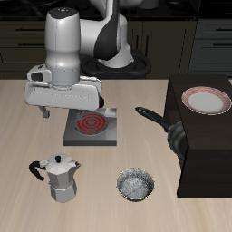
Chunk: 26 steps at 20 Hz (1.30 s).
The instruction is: Place the frypan on the top layer of the shelf and place the moka pot on the stove
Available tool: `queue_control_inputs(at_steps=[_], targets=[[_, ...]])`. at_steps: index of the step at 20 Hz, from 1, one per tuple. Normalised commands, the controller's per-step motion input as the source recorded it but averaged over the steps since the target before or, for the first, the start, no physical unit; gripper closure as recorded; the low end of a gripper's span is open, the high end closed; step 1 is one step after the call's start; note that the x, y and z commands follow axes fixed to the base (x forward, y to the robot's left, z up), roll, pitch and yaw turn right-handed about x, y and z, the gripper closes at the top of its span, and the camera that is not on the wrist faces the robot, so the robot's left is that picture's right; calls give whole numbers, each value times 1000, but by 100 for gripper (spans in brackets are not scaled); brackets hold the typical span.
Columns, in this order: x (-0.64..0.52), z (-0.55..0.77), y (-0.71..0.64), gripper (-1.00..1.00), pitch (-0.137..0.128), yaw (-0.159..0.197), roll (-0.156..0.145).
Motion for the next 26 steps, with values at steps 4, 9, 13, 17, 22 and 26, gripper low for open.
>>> queue_control_inputs(at_steps=[4,9,13,17,22,26], targets=[[97,124,-50,-100,-10,-13,8],[78,41,56,-100,-20,10,16],[130,-46,-40,-100,-7,-14,24],[158,-147,-118,-100,-2,-20,-30],[41,-55,-100,-100,-18,-35,-14],[6,28,-8,-100,-28,-11,-4]])
